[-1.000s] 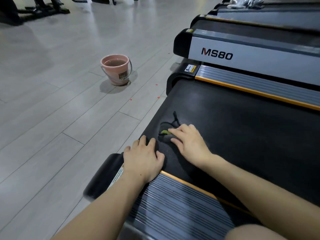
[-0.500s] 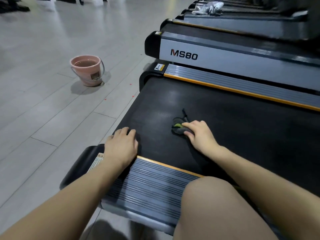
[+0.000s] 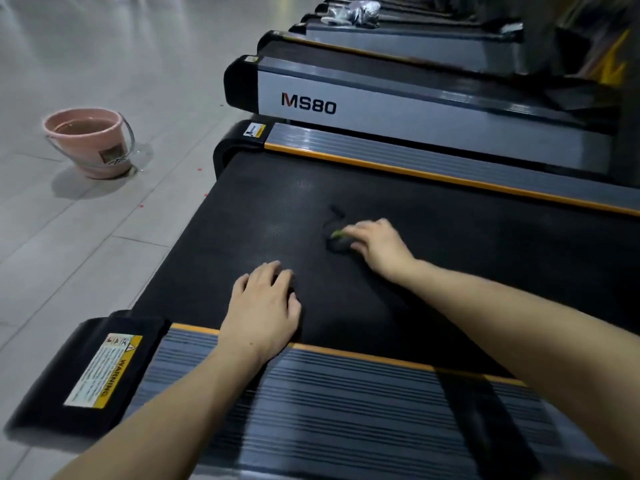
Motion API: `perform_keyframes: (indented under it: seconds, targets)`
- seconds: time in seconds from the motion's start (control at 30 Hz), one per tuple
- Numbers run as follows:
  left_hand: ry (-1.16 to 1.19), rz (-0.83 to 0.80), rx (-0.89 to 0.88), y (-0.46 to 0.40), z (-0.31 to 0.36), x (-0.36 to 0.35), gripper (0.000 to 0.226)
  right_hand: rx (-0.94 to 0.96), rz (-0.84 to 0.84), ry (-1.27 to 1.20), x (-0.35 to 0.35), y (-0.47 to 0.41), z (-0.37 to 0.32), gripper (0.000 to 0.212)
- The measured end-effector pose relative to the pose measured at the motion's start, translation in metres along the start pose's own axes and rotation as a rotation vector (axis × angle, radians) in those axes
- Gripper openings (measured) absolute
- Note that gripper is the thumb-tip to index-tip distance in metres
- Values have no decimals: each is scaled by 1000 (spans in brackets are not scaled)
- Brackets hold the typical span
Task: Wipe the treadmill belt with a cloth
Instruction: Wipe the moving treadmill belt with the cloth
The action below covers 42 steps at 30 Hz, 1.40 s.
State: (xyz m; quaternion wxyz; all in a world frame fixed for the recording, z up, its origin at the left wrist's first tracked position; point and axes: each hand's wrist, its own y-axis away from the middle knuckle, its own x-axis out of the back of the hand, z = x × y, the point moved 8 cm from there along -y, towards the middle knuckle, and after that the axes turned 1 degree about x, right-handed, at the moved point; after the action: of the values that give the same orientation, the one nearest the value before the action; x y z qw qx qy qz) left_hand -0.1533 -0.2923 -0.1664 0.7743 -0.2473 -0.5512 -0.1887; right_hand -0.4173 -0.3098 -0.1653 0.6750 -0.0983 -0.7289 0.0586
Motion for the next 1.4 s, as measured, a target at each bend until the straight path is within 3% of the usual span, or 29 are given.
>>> perform_keyframes:
  seconds: [0.07, 0.17, 0.37, 0.47, 0.5, 0.6, 0.67, 0.87, 0.97, 1.03, 1.17, 1.3, 1.4]
  targets:
    - [-21, 7, -4, -1, 0, -2, 42, -251, 37, -22, -1, -17, 38, 34]
    - [7, 14, 1, -1, 0, 0, 43, -318, 50, -113, 0, -6, 25, 33]
    - [7, 11, -5, 2, 5, 3, 37, 212, -3, -270, 27, 118, -57, 34]
    - [25, 23, 4, 3, 5, 6, 36, 264, -12, -126, 13, 94, -36, 33]
    - [32, 32, -2, 4, 5, 7, 35, 196, 23, -71, 8, 72, -18, 33]
    - [49, 21, -55, 5, 9, 10, 39, -318, 98, -107, 8, 26, 52, 34]
    - [49, 3, -111, 3, 14, 9, 42, -406, 50, -143, 7, 30, 57, 35]
    - [61, -27, -74, 4, 14, 9, 43, 68, -158, -292, 42, 164, -30, 40]
    - [58, -12, -141, 6, 20, 10, 41, 192, -139, -209, 48, 162, -30, 34]
    - [75, 0, -165, 9, 23, 12, 38, 157, -68, -115, 39, 123, -11, 31]
    - [78, 9, -111, 13, 20, 15, 35, -337, 1, -194, 30, 86, 33, 34]
    - [67, -1, -86, 7, 19, 15, 34, -146, -119, -345, 55, 148, -7, 35]
    - [30, 9, -36, 6, 14, 16, 31, -106, -152, -386, 71, 187, -26, 34]
